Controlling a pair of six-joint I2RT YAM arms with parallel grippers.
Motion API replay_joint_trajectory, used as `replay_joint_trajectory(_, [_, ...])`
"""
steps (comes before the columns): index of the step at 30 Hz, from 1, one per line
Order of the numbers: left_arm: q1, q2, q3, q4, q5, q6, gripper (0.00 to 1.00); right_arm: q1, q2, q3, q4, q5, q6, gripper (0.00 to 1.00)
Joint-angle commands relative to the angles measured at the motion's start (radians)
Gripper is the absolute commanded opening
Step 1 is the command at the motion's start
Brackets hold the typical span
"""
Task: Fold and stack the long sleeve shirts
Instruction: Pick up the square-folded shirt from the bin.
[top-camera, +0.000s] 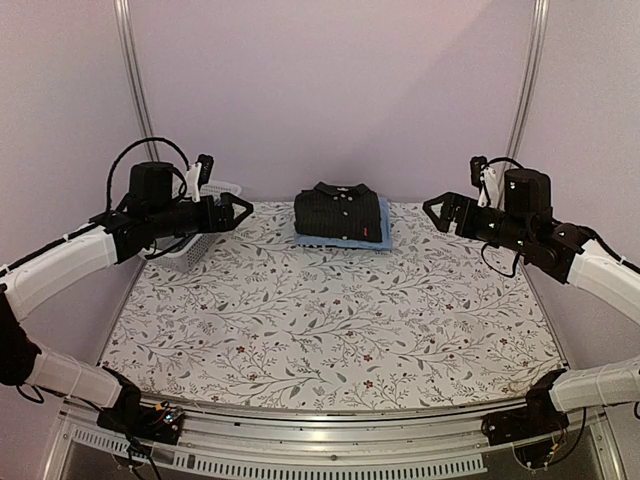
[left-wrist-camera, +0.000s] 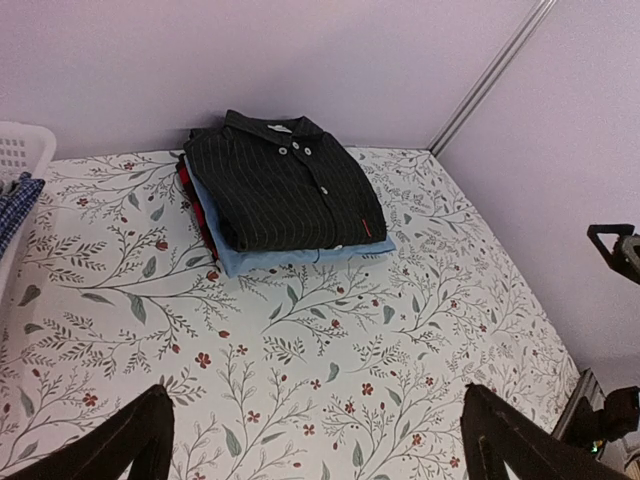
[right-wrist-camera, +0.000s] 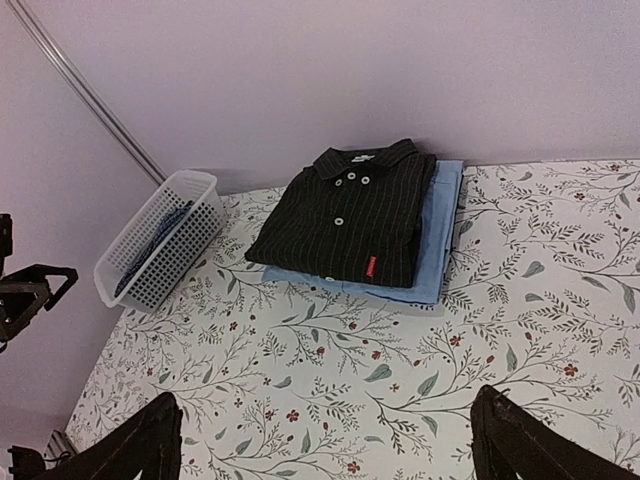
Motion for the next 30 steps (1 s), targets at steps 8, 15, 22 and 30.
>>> replay_joint_trajectory(8, [-0.007,-0.013,0.030,0.014,-0.008,0.022,1.00,-0.004,-0.011,-0.017,0.013,0.022,-0.001,0.99])
replay_joint_trajectory(15, [-0.008,0.004,0.056,-0.003,-0.027,0.028,1.00,-0.004,-0.010,-0.014,0.013,0.021,-0.008,0.99])
replay_joint_trajectory(22, [-0.001,0.054,0.154,-0.096,-0.148,0.043,1.00,-0.004,-0.020,-0.008,0.004,0.018,-0.037,0.99])
replay_joint_trajectory(30, [0.097,0.234,0.379,-0.312,-0.324,0.005,1.00,-0.006,-0.017,0.001,-0.013,0.007,-0.070,0.99])
